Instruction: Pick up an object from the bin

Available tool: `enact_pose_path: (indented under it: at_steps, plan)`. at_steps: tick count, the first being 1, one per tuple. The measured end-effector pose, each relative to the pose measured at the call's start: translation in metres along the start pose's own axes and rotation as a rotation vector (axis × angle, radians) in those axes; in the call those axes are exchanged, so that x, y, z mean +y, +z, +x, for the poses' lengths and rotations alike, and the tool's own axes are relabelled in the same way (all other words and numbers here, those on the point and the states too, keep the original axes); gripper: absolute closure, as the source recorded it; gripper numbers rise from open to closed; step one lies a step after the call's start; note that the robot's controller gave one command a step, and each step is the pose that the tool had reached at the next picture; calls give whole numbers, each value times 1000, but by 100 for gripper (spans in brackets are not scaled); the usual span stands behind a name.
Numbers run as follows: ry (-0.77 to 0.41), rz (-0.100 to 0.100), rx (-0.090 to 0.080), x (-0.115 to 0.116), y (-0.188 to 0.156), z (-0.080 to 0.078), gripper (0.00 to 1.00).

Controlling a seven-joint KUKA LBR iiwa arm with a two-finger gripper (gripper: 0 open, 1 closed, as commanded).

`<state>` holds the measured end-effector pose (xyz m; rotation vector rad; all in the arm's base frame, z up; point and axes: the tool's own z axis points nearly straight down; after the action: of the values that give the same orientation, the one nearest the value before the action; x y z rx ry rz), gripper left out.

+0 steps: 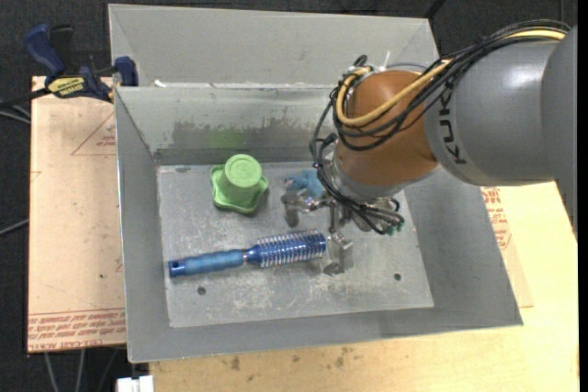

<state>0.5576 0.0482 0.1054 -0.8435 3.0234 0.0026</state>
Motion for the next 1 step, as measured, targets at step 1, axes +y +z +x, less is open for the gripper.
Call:
enact_pose_path:
  at_steps: [1]
  plan:
    - [38, -2, 4, -4, 37, -3, 0]
